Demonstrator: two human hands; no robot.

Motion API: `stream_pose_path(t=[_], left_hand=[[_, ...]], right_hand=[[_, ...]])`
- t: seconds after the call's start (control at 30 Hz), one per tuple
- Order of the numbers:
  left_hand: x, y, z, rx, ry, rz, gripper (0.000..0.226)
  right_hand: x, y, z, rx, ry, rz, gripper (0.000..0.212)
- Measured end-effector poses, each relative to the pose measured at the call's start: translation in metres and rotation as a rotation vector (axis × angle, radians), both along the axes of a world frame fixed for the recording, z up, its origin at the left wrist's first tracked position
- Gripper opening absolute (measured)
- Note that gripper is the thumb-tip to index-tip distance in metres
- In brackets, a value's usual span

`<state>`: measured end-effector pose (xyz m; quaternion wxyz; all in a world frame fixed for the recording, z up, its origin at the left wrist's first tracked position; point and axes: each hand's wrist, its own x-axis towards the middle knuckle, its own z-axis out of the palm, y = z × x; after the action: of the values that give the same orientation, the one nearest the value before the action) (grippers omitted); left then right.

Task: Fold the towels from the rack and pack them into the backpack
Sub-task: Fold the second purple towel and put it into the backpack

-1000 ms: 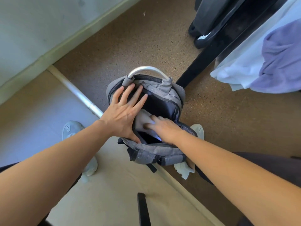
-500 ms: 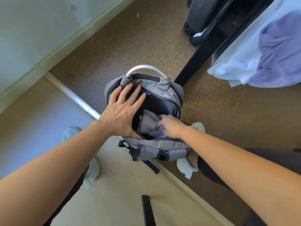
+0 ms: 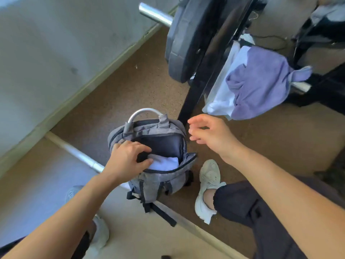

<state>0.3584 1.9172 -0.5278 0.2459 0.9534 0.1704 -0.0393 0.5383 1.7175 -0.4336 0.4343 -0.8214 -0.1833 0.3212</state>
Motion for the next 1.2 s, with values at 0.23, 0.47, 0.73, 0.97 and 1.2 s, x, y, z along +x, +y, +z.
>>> stream_pose_path(t=[0.23,0.47,0.73,0.97,1.2], left_hand=[[0.024,-0.039,0.048,-0.427,0.021,0.057,0.013],[0.118,-0.091,0.113,-0.680,-0.121,0.164,0.006],[0.211,-0.119,0.147,-0.326,-0.289,0.019,0.055],[0.264,-0.135,0.166,-0.137,-0.111,-0.135,0.074],[0.269,-0.127,0.161,-0.054,-0.043,-0.151,0.077]], right_hand=[[0.036,-0.033,0.020,0.397,0.368,-1.070,0.011],[0.071,-0.053,0.035,0.564,0.496,-1.126,0.029],[0.089,-0.089,0.051,0.842,0.595,-0.810,0.006],[0.100,-0.114,0.066,1.103,0.319,-0.853,0.025],[0.111,-0.144,0.047,0.687,0.231,-1.532,0.024]])
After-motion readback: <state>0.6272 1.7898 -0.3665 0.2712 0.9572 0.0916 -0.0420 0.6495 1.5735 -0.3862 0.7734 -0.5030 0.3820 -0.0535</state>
